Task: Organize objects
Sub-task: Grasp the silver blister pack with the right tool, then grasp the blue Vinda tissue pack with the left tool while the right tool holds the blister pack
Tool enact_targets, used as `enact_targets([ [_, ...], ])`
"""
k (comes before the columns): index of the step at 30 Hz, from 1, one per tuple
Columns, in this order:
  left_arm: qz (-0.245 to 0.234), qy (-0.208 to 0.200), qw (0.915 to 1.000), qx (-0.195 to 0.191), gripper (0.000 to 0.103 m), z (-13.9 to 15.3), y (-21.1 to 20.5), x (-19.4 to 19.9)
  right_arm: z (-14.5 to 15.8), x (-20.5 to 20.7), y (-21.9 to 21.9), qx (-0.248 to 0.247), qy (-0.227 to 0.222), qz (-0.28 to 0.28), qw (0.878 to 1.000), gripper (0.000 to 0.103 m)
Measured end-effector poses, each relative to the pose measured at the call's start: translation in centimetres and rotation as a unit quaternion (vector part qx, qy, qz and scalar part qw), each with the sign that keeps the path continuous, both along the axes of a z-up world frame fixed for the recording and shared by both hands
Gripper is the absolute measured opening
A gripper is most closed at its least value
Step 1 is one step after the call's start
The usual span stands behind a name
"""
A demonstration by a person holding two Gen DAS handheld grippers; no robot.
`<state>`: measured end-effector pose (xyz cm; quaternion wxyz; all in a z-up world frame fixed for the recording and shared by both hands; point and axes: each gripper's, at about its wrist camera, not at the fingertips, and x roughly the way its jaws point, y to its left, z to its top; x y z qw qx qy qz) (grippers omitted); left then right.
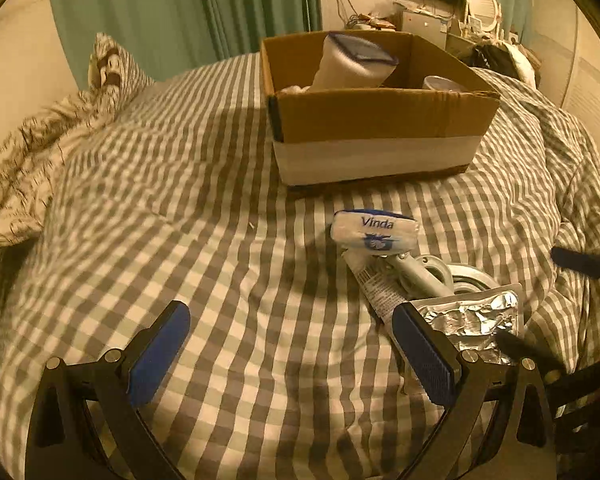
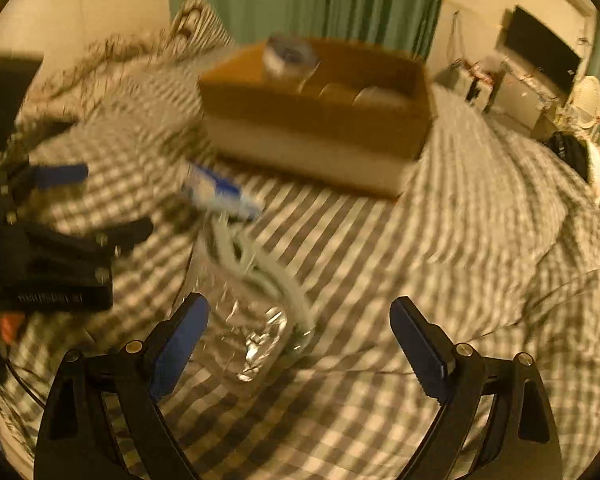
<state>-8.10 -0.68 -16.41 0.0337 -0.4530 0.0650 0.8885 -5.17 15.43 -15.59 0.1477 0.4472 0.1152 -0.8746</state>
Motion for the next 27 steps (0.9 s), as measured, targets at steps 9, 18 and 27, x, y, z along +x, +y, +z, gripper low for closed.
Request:
enact_targets([
  [9, 0.001, -0.009, 0.9998, 0.020, 0.103, -0.2, -0.9, -0.3, -1.9, -0.3, -0.9, -0.028, -0.044, 0.022, 0.998, 0.046],
  [18, -0.015, 0.017, 0.9995, 0.024, 0.103, 1.5, 0.1, 0.4, 4.1, 2.0, 1.8, -0.095, 0.010, 0.022, 0.995, 0.011],
  [27, -0.022, 0.016, 0.9989, 0.038, 0.103, 1.4, 1.7, -0.7, 8.2, 0.2, 6.8, -0.038, 0.112, -0.055, 0.991, 0.007],
])
